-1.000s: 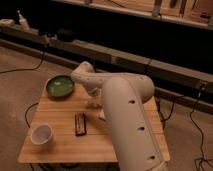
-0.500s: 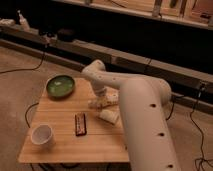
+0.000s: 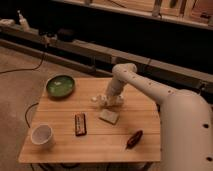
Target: Stand the bottle upright
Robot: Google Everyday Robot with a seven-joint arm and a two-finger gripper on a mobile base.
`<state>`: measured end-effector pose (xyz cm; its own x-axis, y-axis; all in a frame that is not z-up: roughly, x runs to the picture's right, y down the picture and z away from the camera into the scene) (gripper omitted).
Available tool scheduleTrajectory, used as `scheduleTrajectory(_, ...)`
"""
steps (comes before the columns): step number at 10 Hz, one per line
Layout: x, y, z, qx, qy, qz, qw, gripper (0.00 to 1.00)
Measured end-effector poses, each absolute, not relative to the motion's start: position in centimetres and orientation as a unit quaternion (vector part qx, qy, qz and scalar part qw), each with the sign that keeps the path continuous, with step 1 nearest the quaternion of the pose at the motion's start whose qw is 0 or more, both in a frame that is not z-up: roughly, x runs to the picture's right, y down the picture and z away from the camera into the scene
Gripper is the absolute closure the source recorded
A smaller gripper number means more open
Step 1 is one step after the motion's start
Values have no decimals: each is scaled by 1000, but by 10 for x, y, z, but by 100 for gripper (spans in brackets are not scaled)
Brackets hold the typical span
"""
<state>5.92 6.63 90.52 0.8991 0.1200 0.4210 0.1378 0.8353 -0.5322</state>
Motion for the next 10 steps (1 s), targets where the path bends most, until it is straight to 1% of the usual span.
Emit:
scheduleTrajectory(2,88,60,887,-268,-269,-1,925,59)
scheduleTrajectory(5,114,53,862,-253,-311,-6,916,59)
scheduleTrajectory(8,122,48,838,-239,-379,1,894,59)
scheduleTrajectory(10,115,49,824,-230,-443,3,867,59)
